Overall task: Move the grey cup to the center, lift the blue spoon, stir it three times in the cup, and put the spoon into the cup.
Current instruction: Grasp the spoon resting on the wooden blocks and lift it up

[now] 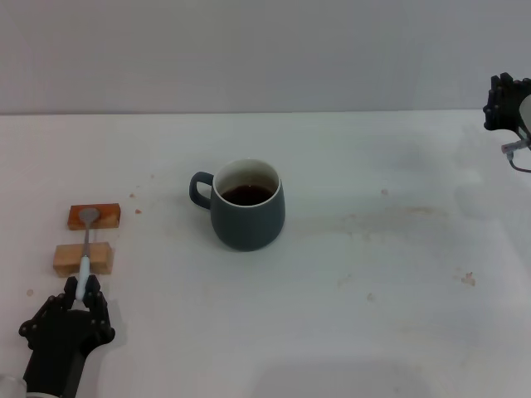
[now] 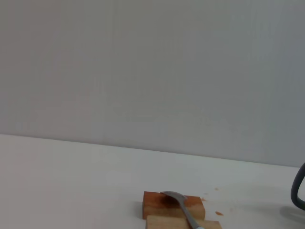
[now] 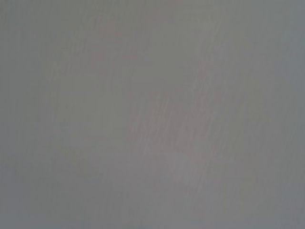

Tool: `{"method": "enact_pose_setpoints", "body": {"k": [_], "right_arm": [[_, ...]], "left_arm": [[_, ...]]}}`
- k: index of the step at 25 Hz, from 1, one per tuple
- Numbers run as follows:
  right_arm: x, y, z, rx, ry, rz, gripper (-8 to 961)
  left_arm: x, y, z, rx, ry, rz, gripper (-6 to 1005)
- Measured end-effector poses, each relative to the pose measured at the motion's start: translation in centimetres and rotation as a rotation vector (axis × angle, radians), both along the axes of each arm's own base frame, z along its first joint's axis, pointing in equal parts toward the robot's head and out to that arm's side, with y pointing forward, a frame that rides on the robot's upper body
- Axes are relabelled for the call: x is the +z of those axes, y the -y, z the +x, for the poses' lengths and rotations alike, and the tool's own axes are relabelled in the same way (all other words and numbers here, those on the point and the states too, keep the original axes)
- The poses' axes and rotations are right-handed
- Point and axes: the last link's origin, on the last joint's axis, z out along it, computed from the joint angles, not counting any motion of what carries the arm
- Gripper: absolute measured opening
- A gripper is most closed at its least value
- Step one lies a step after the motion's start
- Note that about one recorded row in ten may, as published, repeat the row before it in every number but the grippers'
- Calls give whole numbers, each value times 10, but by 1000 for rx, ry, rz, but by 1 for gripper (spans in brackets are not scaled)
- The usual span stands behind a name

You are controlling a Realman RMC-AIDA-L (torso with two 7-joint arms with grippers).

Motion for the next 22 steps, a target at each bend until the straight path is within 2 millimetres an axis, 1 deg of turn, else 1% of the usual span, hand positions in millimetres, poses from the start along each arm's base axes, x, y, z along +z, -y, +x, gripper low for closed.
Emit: {"method": "enact_pose_setpoints", "body": {"k": [22], "right_arm": [[0, 0, -1, 0, -2, 4, 66]], "left_arm": [[0, -1, -2, 8, -2, -1, 224]]}}
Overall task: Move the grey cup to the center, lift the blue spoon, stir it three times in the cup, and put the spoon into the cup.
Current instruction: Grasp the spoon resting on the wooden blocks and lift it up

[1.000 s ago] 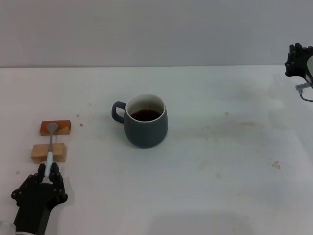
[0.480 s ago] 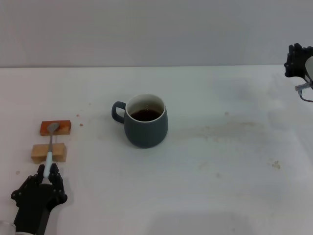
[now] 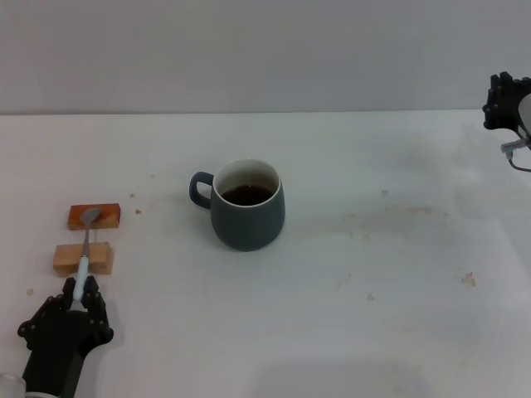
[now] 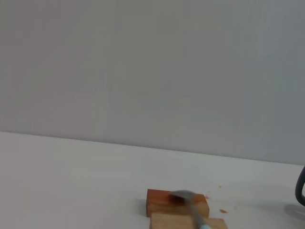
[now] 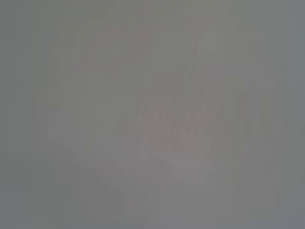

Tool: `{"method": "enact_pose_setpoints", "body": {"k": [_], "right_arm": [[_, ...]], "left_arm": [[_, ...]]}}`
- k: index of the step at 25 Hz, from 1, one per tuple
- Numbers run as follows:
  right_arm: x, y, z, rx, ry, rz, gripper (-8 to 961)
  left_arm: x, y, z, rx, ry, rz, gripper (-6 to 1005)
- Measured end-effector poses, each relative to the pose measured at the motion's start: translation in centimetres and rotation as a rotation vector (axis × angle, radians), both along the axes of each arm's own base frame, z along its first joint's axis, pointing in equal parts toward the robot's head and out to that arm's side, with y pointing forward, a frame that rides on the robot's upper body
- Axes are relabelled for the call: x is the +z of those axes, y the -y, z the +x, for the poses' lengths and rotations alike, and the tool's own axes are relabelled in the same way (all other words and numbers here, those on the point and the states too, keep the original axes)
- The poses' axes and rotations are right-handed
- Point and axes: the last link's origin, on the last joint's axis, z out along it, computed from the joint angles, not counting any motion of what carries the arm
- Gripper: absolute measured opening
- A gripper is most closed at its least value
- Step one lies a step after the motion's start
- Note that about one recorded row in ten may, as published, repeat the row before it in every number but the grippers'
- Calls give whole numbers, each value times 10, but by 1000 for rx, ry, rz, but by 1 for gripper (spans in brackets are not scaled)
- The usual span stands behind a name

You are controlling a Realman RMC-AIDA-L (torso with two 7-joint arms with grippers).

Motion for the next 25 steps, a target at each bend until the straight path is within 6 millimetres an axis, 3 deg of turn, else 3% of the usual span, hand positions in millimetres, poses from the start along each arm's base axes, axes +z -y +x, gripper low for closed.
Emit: {"method": "enact_pose_setpoints", "body": {"k": [16, 25], "right_arm": [[1, 0, 1, -3, 0, 3, 66], [4, 0, 3, -12, -4, 13, 66]], "left_arm": [[2, -1, -1, 4, 10, 14, 181], [13, -16, 12, -46, 26, 56, 181]]}}
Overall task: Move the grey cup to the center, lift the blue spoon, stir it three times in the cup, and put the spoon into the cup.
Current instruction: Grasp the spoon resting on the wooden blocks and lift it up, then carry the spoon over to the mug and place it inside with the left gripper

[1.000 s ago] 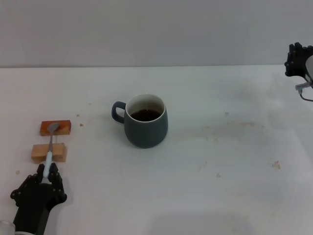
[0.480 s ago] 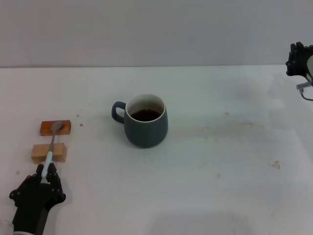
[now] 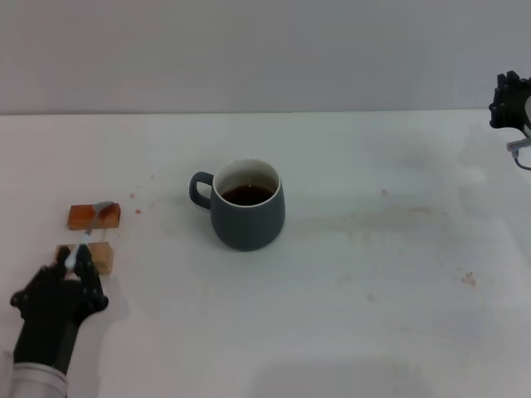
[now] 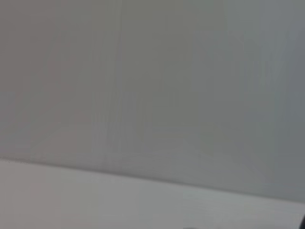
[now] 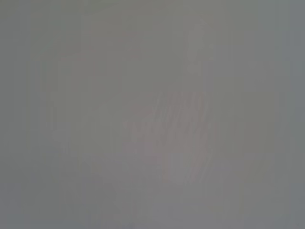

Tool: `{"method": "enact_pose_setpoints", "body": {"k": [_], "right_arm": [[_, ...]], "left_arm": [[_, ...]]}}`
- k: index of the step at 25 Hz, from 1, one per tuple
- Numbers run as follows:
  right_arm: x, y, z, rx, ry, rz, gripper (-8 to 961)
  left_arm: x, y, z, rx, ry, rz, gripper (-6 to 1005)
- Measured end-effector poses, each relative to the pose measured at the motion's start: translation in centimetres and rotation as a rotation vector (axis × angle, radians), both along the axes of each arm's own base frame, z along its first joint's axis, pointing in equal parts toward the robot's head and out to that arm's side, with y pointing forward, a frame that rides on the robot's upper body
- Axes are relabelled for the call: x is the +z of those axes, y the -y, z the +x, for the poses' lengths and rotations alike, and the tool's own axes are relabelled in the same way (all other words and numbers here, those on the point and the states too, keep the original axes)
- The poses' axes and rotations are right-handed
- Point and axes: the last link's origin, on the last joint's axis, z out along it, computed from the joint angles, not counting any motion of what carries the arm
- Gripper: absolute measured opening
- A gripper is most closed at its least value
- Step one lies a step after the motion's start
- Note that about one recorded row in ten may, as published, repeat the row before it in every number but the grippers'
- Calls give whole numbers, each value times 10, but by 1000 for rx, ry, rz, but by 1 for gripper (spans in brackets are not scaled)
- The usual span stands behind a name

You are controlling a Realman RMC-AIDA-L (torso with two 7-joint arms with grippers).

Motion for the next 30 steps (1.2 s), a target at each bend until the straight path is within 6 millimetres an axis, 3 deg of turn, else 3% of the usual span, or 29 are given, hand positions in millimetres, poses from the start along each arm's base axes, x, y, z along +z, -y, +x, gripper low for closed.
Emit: {"method": "enact_pose_setpoints", "body": {"k": [7, 19, 20, 23, 27, 29, 30], "right_arm": [[4, -1, 2, -14, -14, 18, 67], [5, 0, 5, -30, -33, 35, 67], [5, 0, 5, -34, -39, 38, 67], [3, 1, 6, -40, -43, 38, 67], [3, 3, 9, -53, -51, 42, 66], [3, 3, 9, -54, -52, 42, 66], [3, 3, 10, -58, -56, 44, 66]], "left_arm": [[27, -17, 12, -48, -28, 45, 181], [56, -29, 29, -109, -17, 53, 181], [70, -34, 37, -122, -5, 41, 181], [76, -36, 40, -128, 0, 34, 181], [103, -47, 58, -148, -10, -7, 181], [103, -47, 58, -148, -10, -7, 181], [112, -52, 70, -158, -26, -15, 181]]}}
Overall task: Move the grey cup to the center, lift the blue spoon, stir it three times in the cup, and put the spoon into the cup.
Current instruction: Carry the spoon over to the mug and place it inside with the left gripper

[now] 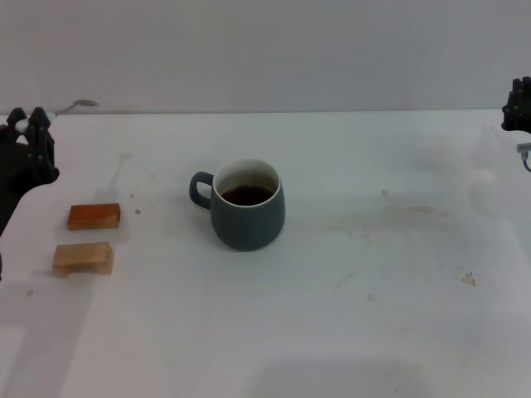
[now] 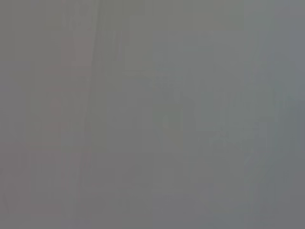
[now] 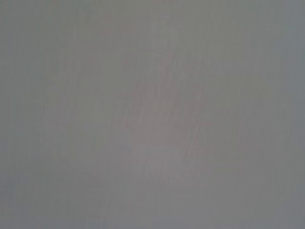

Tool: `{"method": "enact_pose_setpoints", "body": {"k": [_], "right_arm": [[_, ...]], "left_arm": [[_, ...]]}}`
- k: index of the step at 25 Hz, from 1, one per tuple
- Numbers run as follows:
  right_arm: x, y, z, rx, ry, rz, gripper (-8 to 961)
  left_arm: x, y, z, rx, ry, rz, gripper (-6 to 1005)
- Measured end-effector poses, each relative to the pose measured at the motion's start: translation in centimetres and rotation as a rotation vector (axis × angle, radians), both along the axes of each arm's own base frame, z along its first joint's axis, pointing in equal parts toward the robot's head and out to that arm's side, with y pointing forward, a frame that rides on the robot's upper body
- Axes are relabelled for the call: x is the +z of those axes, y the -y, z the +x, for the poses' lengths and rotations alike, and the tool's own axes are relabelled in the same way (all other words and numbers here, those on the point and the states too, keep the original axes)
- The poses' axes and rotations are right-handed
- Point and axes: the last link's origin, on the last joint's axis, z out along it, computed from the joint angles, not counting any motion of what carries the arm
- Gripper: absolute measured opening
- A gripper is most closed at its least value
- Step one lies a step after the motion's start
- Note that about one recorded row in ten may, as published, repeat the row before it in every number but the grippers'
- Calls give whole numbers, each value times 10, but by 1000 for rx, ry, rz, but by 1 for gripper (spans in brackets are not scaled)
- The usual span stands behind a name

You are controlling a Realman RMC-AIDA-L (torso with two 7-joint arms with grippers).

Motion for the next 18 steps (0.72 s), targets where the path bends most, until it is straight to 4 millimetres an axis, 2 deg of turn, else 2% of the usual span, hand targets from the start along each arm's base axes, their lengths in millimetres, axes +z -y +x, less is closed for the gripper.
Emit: {"method": "enact_pose_setpoints", "body": {"k": [4, 7, 14, 18], "right_arm": [[0, 0, 1, -7, -5, 4, 66], [0, -1, 0, -8, -8, 4, 66], [1, -1, 1, -12, -12, 9, 66], [1, 0, 2, -16, -13, 11, 66]], "left_arm": [[0, -1, 1, -1, -2, -1, 181], [3, -9, 12, -4, -7, -36, 181], [6, -13, 20, -21, -5, -51, 182], [14, -17, 38, -57, -7, -88, 182]]}}
